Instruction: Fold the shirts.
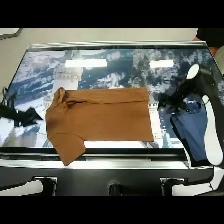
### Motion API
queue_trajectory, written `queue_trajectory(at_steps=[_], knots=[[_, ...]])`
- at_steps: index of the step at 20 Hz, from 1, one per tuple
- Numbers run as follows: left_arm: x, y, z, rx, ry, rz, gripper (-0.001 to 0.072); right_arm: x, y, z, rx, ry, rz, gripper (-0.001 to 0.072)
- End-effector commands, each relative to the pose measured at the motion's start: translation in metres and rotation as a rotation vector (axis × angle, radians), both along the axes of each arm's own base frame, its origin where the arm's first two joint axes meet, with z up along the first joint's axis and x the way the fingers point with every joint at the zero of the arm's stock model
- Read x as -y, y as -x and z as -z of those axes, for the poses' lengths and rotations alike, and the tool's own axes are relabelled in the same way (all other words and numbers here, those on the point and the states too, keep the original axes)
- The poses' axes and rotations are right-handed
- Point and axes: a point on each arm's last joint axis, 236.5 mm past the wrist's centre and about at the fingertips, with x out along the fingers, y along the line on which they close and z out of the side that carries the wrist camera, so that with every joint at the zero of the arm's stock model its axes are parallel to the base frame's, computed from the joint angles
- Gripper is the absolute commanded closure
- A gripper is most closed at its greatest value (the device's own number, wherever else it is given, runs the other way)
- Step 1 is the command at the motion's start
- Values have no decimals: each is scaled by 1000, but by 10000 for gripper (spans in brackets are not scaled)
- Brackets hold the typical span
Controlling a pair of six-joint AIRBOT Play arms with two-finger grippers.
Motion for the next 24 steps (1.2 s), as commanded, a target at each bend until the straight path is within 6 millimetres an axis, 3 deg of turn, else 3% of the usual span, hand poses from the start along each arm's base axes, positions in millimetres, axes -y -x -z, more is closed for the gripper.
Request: queue_trajectory(at_steps=[1, 4, 13, 16, 18, 19, 21, 24], knots=[[6, 62, 33, -110, 89, -24, 315, -26, 48, 14, -75, -126, -34, 220], [2, 64, 48, -88, 74, -27, 297, -29, 63, 20, -99, -139, -45, 220], [18, 39, 74, -22, 85, -55, 279, -19, 66, 24, -105, -97, -60, 219], [21, 30, 77, 0, 60, -44, 404, -14, 73, 31, -114, -70, -57, 217], [23, 30, 77, 0, 60, -39, 628, -12, 88, 47, -132, -53, -41, 209], [23, 31, 76, -2, 62, -36, 677, -14, 94, 57, -139, -57, -23, 207], [24, 32, 76, -7, 67, -33, 677, -21, 105, 74, -157, -83, 5, 160], [27, 34, 73, -6, 74, -14, 677, -25, 107, 94, -137, -87, 48, 159]])
